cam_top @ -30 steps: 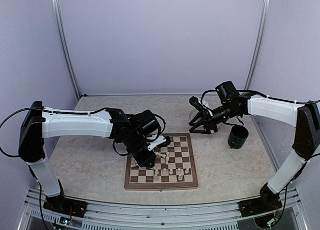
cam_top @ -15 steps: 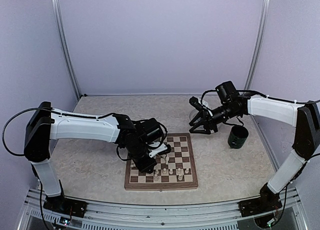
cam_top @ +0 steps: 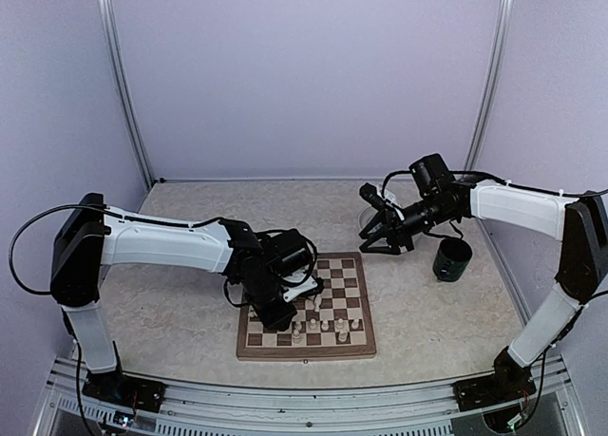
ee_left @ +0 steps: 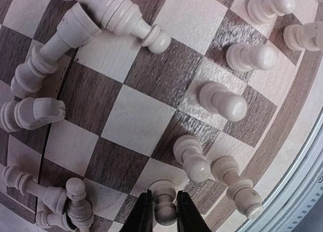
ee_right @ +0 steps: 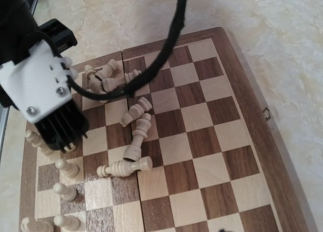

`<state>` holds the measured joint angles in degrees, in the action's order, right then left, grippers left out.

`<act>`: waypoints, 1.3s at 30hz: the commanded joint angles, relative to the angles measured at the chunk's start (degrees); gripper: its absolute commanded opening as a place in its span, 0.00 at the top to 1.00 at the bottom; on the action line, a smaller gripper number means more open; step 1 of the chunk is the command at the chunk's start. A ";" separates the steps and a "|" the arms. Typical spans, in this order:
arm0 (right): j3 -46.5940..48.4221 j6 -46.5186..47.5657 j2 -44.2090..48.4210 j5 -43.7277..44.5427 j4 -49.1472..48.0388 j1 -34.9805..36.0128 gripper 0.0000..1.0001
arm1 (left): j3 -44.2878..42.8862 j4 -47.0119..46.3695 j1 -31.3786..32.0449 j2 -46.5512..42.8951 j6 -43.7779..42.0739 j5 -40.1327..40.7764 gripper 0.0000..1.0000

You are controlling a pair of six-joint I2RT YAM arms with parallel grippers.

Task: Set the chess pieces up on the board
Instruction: Place the pawn on c2, then pick up the chess pile from the chessboard.

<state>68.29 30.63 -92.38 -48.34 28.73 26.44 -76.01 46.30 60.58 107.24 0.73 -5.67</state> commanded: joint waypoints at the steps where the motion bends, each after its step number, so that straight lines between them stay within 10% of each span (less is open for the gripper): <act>1: -1.19 0.73 0.78 0.00 -0.37 -0.24 0.53 | 0.03 1.36 0.51 1.16 -0.56 0.80 0.79; 23: -0.79 0.66 0.05 -0.57 -0.32 -0.24 0.52 | 11.19 -5.64 -9.23 -18.46 3.13 3.57 0.62; 39: -0.54 0.66 -0.17 0.08 -0.06 -0.24 0.52 | 17.02 -10.49 -9.42 -15.40 0.75 -0.29 0.63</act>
<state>67.72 30.81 -92.38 -48.34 28.75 26.44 -59.92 38.09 50.96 90.26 2.48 -4.49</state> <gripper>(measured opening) 0.481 0.371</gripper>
